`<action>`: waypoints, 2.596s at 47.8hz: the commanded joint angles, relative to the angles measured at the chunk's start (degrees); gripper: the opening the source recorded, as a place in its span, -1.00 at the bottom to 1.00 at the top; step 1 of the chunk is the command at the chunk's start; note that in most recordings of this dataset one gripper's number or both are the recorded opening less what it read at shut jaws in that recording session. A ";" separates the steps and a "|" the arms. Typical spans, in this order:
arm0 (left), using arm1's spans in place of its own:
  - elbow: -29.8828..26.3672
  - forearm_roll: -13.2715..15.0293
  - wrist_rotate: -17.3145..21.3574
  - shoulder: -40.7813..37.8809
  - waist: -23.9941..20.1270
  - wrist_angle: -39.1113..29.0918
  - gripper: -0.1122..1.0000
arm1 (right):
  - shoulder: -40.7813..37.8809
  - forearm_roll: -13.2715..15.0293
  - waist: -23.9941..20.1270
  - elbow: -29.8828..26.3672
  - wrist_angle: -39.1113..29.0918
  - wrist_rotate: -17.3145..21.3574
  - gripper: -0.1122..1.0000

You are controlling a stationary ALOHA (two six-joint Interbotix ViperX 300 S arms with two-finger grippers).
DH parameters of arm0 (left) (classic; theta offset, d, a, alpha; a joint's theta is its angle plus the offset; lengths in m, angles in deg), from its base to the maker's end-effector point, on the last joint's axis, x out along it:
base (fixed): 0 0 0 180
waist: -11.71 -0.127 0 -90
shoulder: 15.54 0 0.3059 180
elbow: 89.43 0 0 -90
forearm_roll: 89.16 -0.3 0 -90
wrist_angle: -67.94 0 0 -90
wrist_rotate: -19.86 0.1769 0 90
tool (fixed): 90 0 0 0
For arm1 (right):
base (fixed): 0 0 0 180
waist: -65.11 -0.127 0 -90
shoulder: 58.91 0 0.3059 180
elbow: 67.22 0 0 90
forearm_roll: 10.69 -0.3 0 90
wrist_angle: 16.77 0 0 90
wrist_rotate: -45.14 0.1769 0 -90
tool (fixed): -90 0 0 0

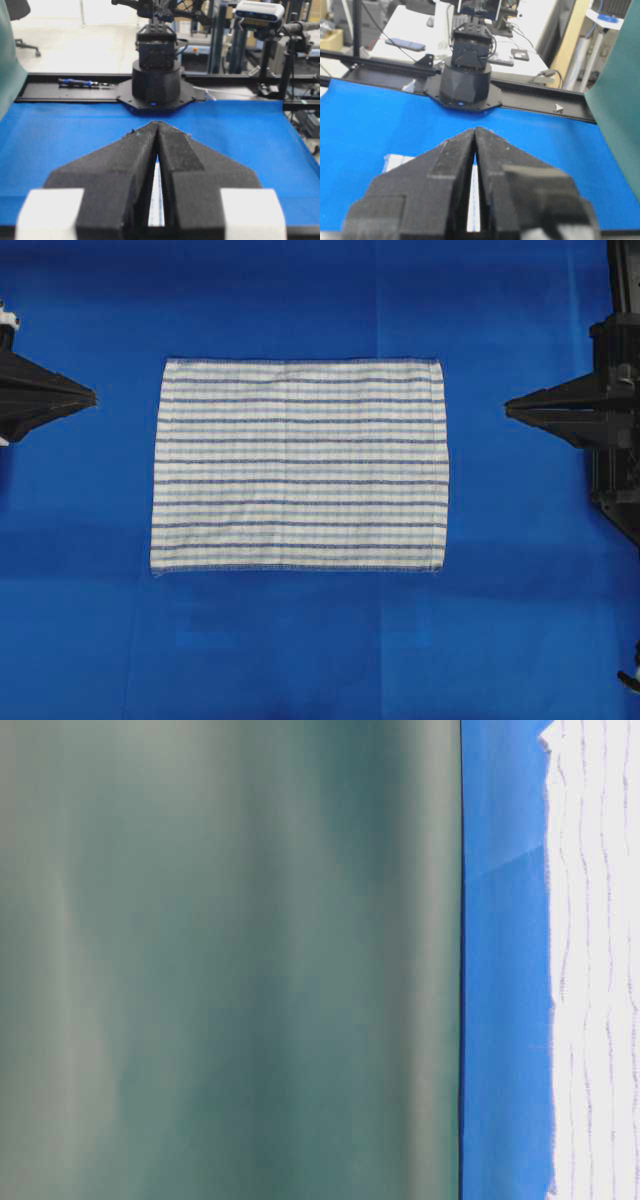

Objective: Fold the blue towel.
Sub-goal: 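Move both grippers to the towel's top corners and grasp them, then lift the top corners and fold them down toward the bottom edge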

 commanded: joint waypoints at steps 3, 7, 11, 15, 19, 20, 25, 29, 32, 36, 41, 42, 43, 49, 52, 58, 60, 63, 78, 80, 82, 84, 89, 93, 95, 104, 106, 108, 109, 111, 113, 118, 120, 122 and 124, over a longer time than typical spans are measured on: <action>-0.88 2.11 -0.26 -0.26 -0.26 -0.26 -0.80 | -0.70 -0.62 1.41 -1.41 -0.62 0.18 -0.82; -0.62 2.11 0.44 -0.44 -0.79 -0.53 -0.80 | -1.67 -1.49 2.99 -2.02 -2.72 0.26 -0.91; -0.26 2.02 0.53 -1.32 -2.29 -1.05 -0.80 | -2.99 -2.55 4.92 -2.20 -4.39 0.26 -0.91; 0.00 2.11 0.53 -2.46 -4.22 -1.14 -0.80 | -4.57 -3.60 7.03 -2.02 -5.01 0.26 -0.91; 0.18 2.11 0.53 -3.96 -6.42 -1.23 -0.80 | -6.24 -4.48 9.40 -1.67 -5.36 0.26 -0.90; 0.26 2.11 0.53 -4.39 -7.12 -1.23 -0.80 | -6.68 -4.83 10.02 -1.58 -5.45 0.26 -0.89; 1.14 2.11 0.35 -7.29 -10.99 -1.14 -0.79 | -9.93 -6.77 13.97 -1.32 -6.24 0.26 -0.84; 1.76 2.11 0.26 -10.02 -13.62 -1.05 -0.79 | -12.92 -7.56 16.70 -1.23 -6.50 0.26 -0.75; 1.76 2.02 0.26 -12.57 -15.12 -0.97 -0.77 | -15.38 -7.91 18.46 -1.05 -6.42 0.26 -0.64; 1.41 2.11 0.35 -15.56 -16.44 -0.88 -0.51 | -19.16 -8.09 20.30 -1.05 -6.06 0.26 -0.44; 1.14 2.11 0.35 -19.60 -18.19 -0.26 0.01 | -23.03 -8.26 21.62 -0.97 -5.10 0.26 0.01; 1.14 2.02 0.35 -20.83 -18.81 0.00 0.11 | -23.82 -8.44 21.88 -0.88 -4.83 0.26 0.10; 1.14 2.02 0.35 -21.71 -19.25 0.18 0.22 | -24.61 -8.53 22.15 -0.79 -4.57 0.26 0.19; 0.97 2.11 0.35 -27.42 -21.71 2.29 0.62 | -29.97 -9.84 23.55 0.09 -0.88 0.26 0.55; 0.79 2.02 0.44 -30.85 -22.94 3.69 0.62 | -32.26 -10.11 23.82 0.62 1.41 0.26 0.54; 0.62 2.11 0.53 -36.21 -24.52 6.68 0.62 | -37.53 -11.16 23.91 1.14 5.27 0.26 0.53; 0.53 2.11 0.53 -38.41 -24.87 7.82 0.62 | -39.29 -11.78 23.91 1.14 6.06 0.26 0.52; 0.26 2.02 0.53 -40.69 -24.96 8.88 0.62 | -42.54 -12.74 23.91 0.88 7.03 0.26 0.52; -1.58 2.11 0.53 -51.42 -25.58 11.78 0.62 | -51.68 -13.18 23.82 -1.14 10.37 0.26 0.52; -1.67 2.11 0.53 -52.82 -25.58 12.30 0.62 | -52.12 -13.27 23.82 -1.23 10.46 0.26 0.52; -1.85 2.11 0.53 -53.96 -25.58 12.83 0.62 | -52.65 -13.27 23.82 -1.41 10.46 0.26 0.52; -2.02 2.11 0.53 -55.11 -25.58 13.36 0.62 | -53.00 -13.27 23.82 -1.58 10.46 0.26 0.52; -2.72 2.11 0.35 -57.48 -25.58 14.24 0.62 | -53.96 -13.18 23.55 -1.93 10.37 0.26 0.50; -3.08 2.11 0.18 -58.71 -25.58 14.24 0.61 | -54.49 -13.27 23.38 -2.02 10.37 0.26 0.45; -3.25 2.11 0.09 -59.15 -25.58 14.15 0.60 | -54.67 -13.18 23.29 -2.02 10.37 0.26 0.39; -3.16 2.11 -0.09 -59.94 -25.58 12.83 0.24 | -55.02 -13.18 22.76 -2.02 10.20 0.18 -0.10; -3.16 2.02 0.09 -59.94 -25.58 12.57 0.07 | -55.02 -13.01 22.50 -2.02 10.20 0.18 -0.24; -3.08 2.02 0.35 -59.94 -25.40 12.39 -0.13 | -55.02 -13.10 22.41 -1.93 10.28 0.00 -0.38; -3.08 2.11 0.62 -59.94 -25.31 12.39 -0.23 | -55.02 -13.01 22.24 -1.93 10.28 0.00 -0.45; -3.08 2.02 0.70 -59.94 -25.14 12.39 -0.41 | -55.02 -13.01 22.06 -1.93 10.28 0.00 -0.58; -3.08 2.02 0.70 -59.94 -24.96 12.39 -0.57 | -55.02 -12.92 21.97 -1.93 10.28 0.00 -0.68; -3.25 2.02 0.79 -59.94 -24.61 12.39 -0.76 | -55.02 -12.92 21.88 -1.93 10.28 0.00 -0.84; -3.34 2.02 0.79 -59.94 -24.52 12.39 -0.76 | -54.93 -13.01 21.88 -1.93 10.37 0.00 -0.84; -3.34 2.02 0.79 -59.94 -24.52 12.39 -0.76 | -54.93 -12.92 21.88 -2.02 10.28 0.00 -0.84; -3.34 2.02 0.79 -59.85 -24.52 12.39 -0.76 | -55.02 -12.92 21.88 -2.11 10.37 0.00 -0.84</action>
